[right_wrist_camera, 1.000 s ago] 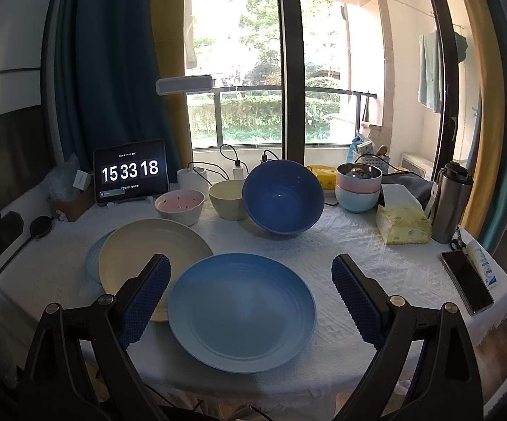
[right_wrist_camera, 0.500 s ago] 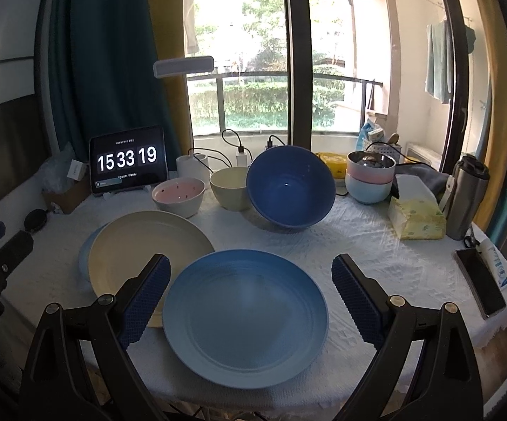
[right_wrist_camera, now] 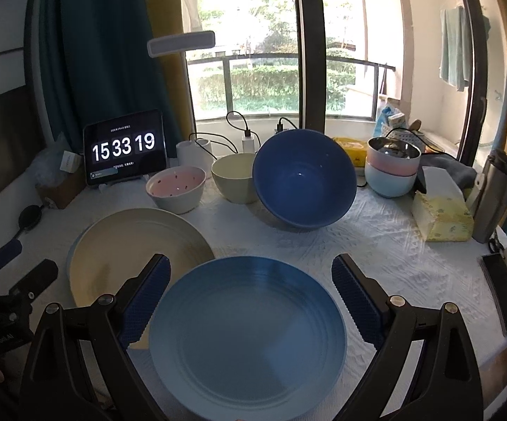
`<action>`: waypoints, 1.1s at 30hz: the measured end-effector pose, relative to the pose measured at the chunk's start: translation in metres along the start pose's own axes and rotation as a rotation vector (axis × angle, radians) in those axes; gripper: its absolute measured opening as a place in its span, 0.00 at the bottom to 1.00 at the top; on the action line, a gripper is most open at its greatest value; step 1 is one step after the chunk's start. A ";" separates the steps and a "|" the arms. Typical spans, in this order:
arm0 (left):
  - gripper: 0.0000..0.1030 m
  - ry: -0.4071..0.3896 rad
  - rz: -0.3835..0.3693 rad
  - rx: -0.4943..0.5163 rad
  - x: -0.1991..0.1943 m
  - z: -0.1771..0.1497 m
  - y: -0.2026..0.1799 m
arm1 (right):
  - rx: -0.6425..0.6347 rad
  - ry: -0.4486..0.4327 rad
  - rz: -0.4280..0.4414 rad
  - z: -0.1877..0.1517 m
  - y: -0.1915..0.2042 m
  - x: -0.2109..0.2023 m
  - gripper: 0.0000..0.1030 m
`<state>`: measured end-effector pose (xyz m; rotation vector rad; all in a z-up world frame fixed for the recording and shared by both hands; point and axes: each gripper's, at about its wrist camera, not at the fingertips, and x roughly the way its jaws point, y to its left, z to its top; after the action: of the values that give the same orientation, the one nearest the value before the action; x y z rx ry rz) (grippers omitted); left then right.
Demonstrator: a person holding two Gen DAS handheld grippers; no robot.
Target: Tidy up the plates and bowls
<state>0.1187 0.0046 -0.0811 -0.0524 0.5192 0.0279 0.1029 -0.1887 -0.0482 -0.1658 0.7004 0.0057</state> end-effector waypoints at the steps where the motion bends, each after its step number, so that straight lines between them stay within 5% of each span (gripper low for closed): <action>1: 0.99 0.013 0.002 0.002 0.005 0.000 -0.001 | 0.003 0.004 0.003 0.001 -0.001 0.003 0.93; 8: 0.97 0.107 0.042 0.020 0.039 -0.004 -0.008 | 0.020 0.033 0.026 0.008 -0.010 0.027 0.93; 20: 0.46 0.306 0.064 -0.022 0.093 -0.015 0.000 | 0.028 0.073 0.054 0.017 -0.017 0.063 0.93; 33: 0.16 0.289 -0.001 -0.137 0.098 -0.003 0.017 | 0.024 0.102 0.073 0.023 -0.012 0.083 0.93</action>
<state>0.2012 0.0226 -0.1333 -0.1928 0.8054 0.0553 0.1824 -0.2015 -0.0822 -0.1178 0.8079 0.0586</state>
